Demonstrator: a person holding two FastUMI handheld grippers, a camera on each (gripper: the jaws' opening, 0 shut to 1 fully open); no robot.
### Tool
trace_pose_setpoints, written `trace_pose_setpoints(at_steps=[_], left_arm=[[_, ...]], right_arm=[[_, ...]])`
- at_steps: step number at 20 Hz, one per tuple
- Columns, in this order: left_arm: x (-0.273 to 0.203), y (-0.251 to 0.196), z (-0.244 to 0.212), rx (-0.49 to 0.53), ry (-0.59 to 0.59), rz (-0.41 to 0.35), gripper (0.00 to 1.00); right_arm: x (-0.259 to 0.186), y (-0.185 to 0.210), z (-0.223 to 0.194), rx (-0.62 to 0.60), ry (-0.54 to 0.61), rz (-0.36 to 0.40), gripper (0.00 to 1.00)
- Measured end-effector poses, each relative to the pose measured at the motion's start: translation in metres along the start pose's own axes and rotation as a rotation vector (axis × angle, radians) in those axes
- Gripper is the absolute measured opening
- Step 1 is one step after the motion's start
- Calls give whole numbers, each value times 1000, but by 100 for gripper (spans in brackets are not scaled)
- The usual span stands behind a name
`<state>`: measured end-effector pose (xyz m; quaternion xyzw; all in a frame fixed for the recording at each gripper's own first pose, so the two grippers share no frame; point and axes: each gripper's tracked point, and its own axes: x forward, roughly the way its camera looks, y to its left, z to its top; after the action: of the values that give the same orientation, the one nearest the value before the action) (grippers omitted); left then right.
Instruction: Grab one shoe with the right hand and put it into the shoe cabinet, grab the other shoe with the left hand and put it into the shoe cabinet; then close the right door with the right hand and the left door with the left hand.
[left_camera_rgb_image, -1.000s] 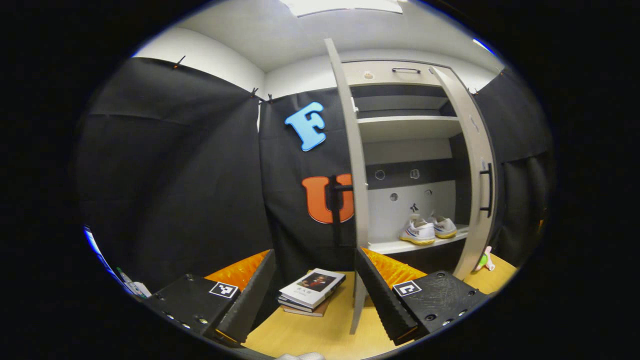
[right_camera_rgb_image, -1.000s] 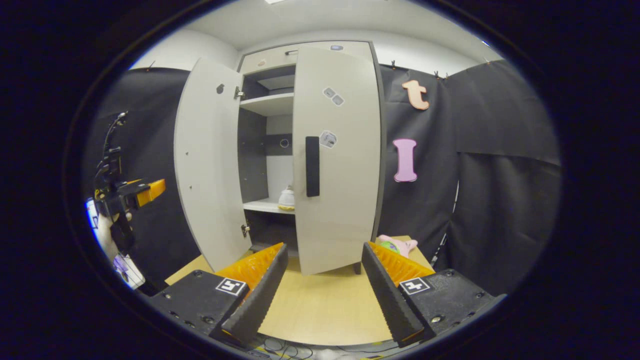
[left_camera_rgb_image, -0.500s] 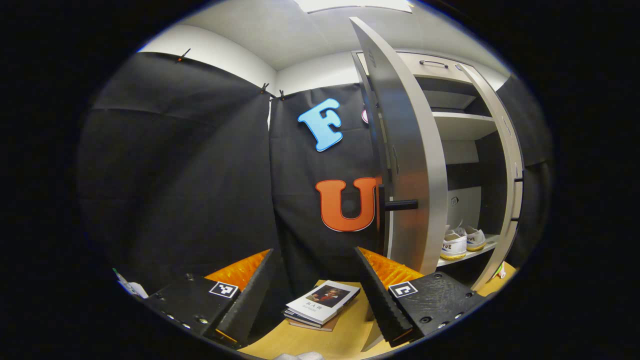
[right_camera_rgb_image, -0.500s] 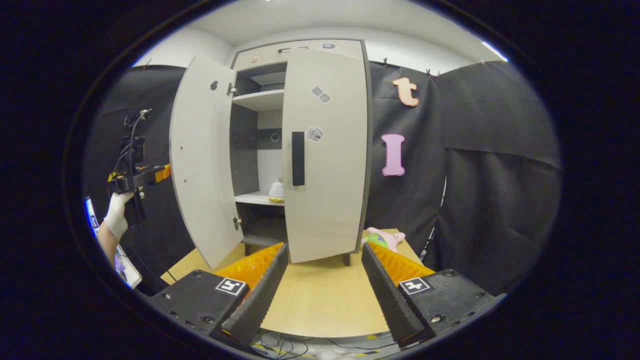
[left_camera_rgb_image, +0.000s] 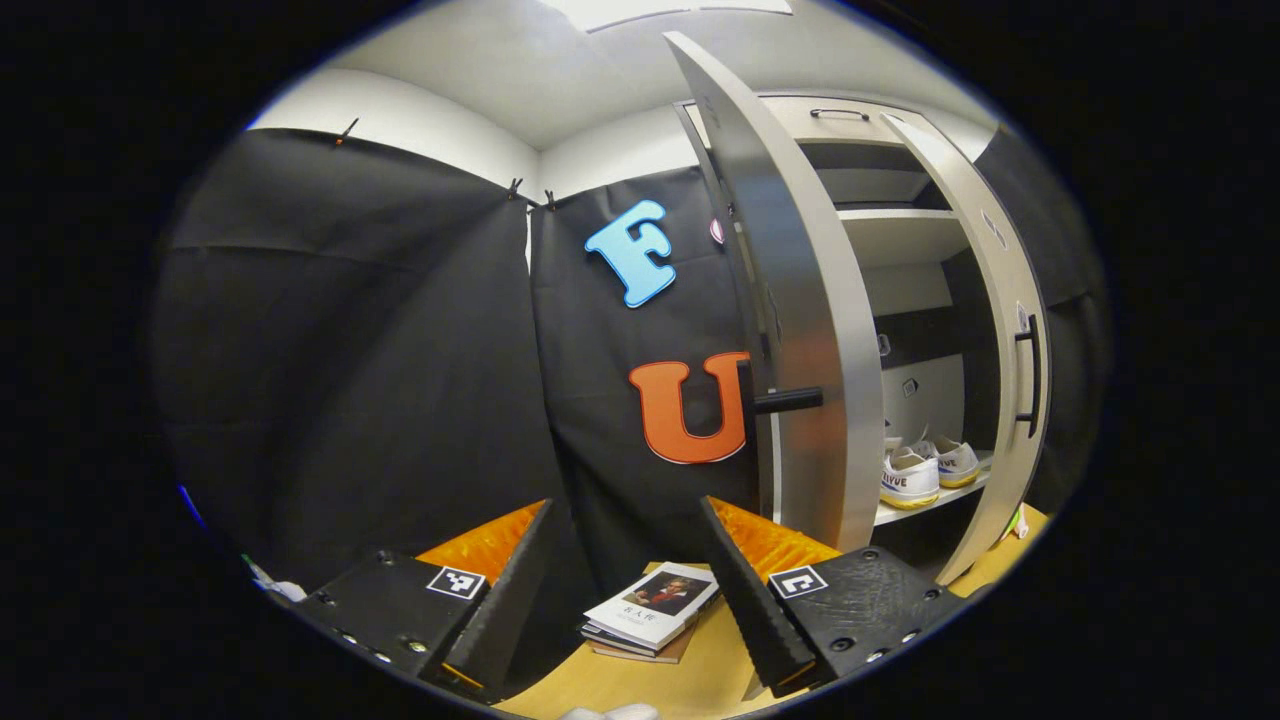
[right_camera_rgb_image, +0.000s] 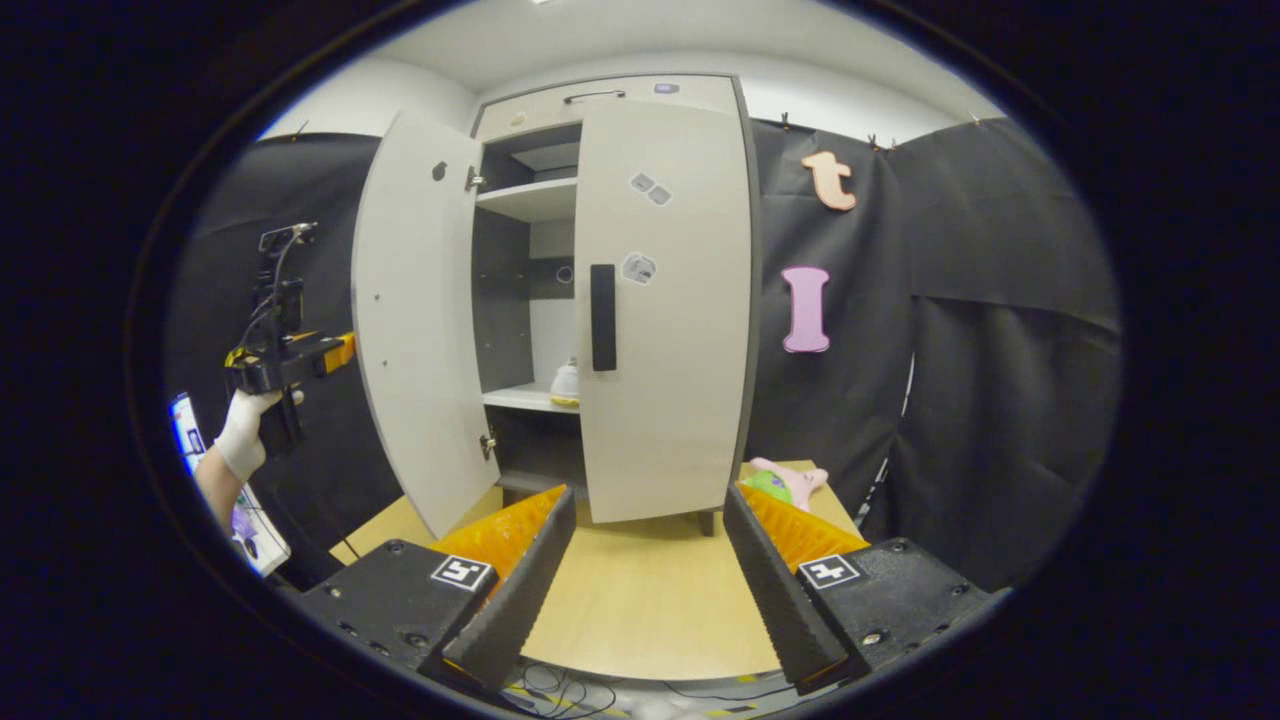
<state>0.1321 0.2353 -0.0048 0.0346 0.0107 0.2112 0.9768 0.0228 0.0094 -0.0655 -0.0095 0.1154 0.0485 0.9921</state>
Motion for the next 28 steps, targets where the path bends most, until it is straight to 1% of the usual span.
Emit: trace_pose_setpoints(at_steps=[2,4,6,7,8,10,12,20,22,23,24,25,26,27,28], left_arm=[[-3,-8,0,-7,3,5,87],[-5,-13,-1,-8,3,9,87],[-10,-22,1,-24,6,-4,87],[-13,-29,2,-30,5,-12,87],[-15,-36,3,-28,3,-19,87],[-19,-49,5,-21,-3,-34,88],[-23,-63,6,-40,-2,-48,87],[-25,-142,10,-55,10,-174,88],[-28,-162,14,-49,11,-206,88],[-33,-169,16,-47,8,-218,96],[-33,-176,17,-46,3,-223,98],[-35,-180,17,-47,2,-227,96],[-35,-183,16,-49,5,-232,100],[-37,-186,15,-49,9,-236,96],[-39,-187,13,-47,14,-236,96]], right_arm=[[3,0,3,-13,0,8,97],[5,4,4,-9,-2,32,97],[6,-2,8,-16,-9,38,97],[8,-3,7,-17,-9,44,94],[9,-4,7,-18,-7,48,96],[11,-6,6,-21,-1,60,97],[13,-10,4,-18,7,72,96],[24,-21,1,-28,28,94,96],[25,-27,4,-40,22,84,97],[25,-29,4,-39,19,82,97],[25,-33,5,-32,17,78,97],[26,-35,5,-24,14,73,97],[25,-38,6,-16,11,67,97],[24,-40,8,-10,7,61,94],[24,-42,9,-6,3,57,94]])
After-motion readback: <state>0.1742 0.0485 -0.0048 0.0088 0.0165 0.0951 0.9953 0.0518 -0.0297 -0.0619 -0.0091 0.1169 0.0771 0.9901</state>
